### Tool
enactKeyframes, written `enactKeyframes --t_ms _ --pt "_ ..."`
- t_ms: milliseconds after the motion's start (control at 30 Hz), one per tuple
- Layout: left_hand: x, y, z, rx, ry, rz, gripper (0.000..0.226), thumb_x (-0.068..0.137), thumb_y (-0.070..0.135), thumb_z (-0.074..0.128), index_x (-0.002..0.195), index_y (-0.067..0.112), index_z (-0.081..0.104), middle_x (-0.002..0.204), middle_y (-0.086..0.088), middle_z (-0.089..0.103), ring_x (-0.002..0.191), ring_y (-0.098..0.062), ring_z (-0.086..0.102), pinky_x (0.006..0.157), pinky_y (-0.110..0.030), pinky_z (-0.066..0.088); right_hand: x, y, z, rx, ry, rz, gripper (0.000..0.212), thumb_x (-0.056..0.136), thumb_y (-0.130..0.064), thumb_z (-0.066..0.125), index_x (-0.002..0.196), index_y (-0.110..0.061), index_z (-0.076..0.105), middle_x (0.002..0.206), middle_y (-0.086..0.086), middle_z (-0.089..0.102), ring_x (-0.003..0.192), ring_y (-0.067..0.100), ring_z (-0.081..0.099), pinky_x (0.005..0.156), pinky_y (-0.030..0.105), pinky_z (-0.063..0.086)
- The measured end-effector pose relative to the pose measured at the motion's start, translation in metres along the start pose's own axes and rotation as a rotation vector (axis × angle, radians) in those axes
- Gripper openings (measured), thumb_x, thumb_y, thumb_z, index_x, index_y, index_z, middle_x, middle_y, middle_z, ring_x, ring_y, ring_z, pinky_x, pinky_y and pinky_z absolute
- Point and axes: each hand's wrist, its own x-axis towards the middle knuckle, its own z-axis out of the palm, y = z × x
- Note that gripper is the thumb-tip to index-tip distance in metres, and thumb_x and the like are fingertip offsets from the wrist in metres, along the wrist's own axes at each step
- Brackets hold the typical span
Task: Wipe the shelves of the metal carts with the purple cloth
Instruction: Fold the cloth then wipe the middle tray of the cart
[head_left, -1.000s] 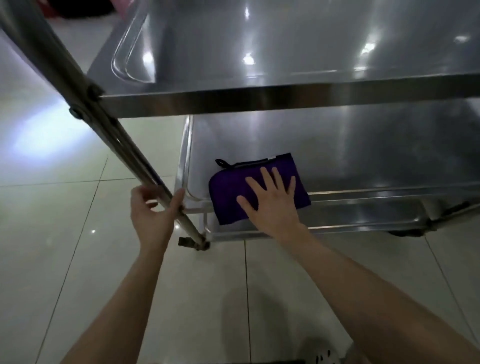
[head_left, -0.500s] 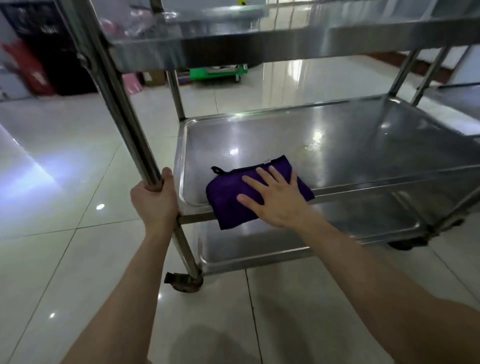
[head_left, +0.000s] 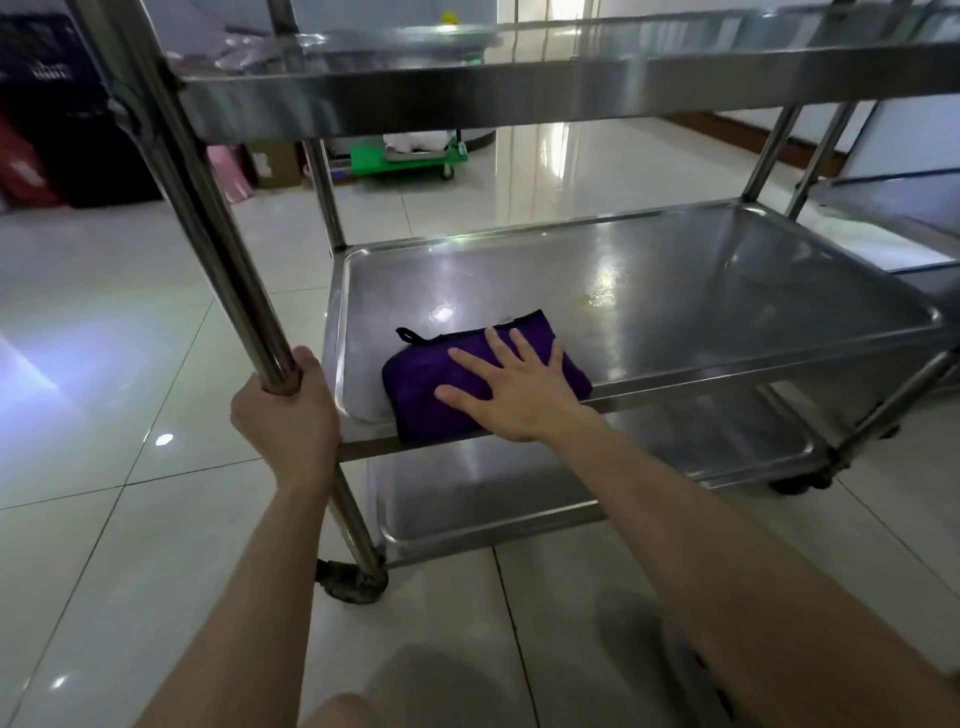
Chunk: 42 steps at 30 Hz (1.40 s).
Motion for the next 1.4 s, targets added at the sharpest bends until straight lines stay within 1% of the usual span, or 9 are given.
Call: enactKeyframes --t_ms 100,233,367,633,800,900,1033,1133,1400 --pt "0.003 -0.001 0.001 0.008 0.013 0.010 0.054 0.093 0.042 0.069 0.058 0.018 0.035 0.051 0.006 0.035 0.047 -0.010 0.036 0.050 -0.032 0.037 -0.002 0.043 -0.005 0.024 0.002 0.067 0.096 0.076 -0.107 0.001 0.163 -0.066 0.003 0.181 -0.006 -0.007 0.167 0.028 -0.012 0.124 0.074 -0.015" --pt "0.010 -0.014 0.003 0.009 0.028 -0.028 0.056 0.092 0.044 0.069 0.066 0.000 0.045 0.066 -0.033 0.050 0.054 -0.026 0.048 0.053 -0.050 0.050 0.008 0.134 -0.023 0.029 -0.001 0.258 0.100 0.070 -0.112 0.002 0.160 -0.069 0.004 0.181 -0.010 -0.005 0.167 0.026 -0.009 0.125 0.072 -0.013" --pt "0.014 -0.021 0.003 -0.044 0.021 -0.063 0.053 0.091 0.042 0.073 0.065 0.010 0.039 0.065 -0.033 0.042 0.055 -0.032 0.045 0.050 -0.057 0.046 0.054 0.180 -0.037 0.008 -0.040 0.389 0.107 0.066 -0.112 0.000 0.163 -0.065 0.002 0.182 -0.003 -0.006 0.167 0.031 -0.009 0.122 0.076 -0.014" --pt "0.005 -0.018 0.006 -0.082 0.003 -0.003 0.052 0.091 0.037 0.072 0.066 0.007 0.037 0.062 -0.028 0.037 0.051 -0.031 0.042 0.047 -0.049 0.043 0.183 0.037 -0.036 -0.020 -0.086 0.209 0.091 0.085 -0.100 0.008 0.166 -0.059 -0.001 0.180 0.014 -0.010 0.163 0.047 -0.015 0.112 0.087 -0.017" --pt "0.000 -0.004 0.004 -0.028 0.008 0.009 0.046 0.091 0.041 0.070 0.061 0.026 0.039 0.062 -0.026 0.044 0.051 -0.041 0.049 0.051 -0.052 0.049 0.163 -0.073 -0.012 -0.041 -0.093 0.008 0.086 0.092 -0.093 0.010 0.169 -0.053 0.004 0.180 0.016 -0.009 0.163 0.049 -0.014 0.111 0.086 -0.020" --pt "-0.001 0.004 0.002 0.000 0.005 0.008 0.050 0.091 0.042 0.068 0.060 0.021 0.036 0.056 -0.015 0.042 0.049 -0.032 0.045 0.050 -0.048 0.045 0.113 -0.086 -0.004 -0.020 -0.116 -0.051 0.086 0.093 -0.093 0.008 0.168 -0.054 0.000 0.180 0.013 -0.015 0.162 0.046 -0.020 0.113 0.083 -0.023" --pt "-0.001 0.005 -0.001 -0.013 -0.026 -0.030 0.052 0.092 0.040 0.067 0.064 0.008 0.037 0.064 -0.033 0.045 0.056 -0.050 0.050 0.052 -0.060 0.049 0.041 -0.076 0.010 -0.007 -0.120 -0.106 0.083 0.091 -0.094 0.005 0.166 -0.059 -0.003 0.179 0.009 -0.019 0.162 0.043 -0.024 0.112 0.079 -0.026" --pt "-0.003 0.005 -0.002 -0.040 -0.036 -0.052 0.053 0.091 0.040 0.068 0.068 0.004 0.035 0.063 -0.030 0.041 0.054 -0.042 0.042 0.053 -0.061 0.046 0.021 -0.060 0.012 0.022 -0.124 -0.109 0.083 0.087 -0.097 0.003 0.163 -0.064 -0.003 0.180 0.005 -0.017 0.163 0.040 -0.024 0.113 0.078 -0.025" --pt "-0.003 0.003 -0.001 -0.067 -0.030 -0.073 0.049 0.091 0.035 0.070 0.071 0.002 0.039 0.065 -0.018 0.040 0.060 -0.032 0.040 0.056 -0.059 0.048 0.143 -0.055 -0.005 0.021 -0.117 -0.014 0.121 0.056 -0.117 0.005 0.164 -0.062 0.002 0.180 0.007 -0.015 0.163 0.044 -0.019 0.111 0.083 -0.023"
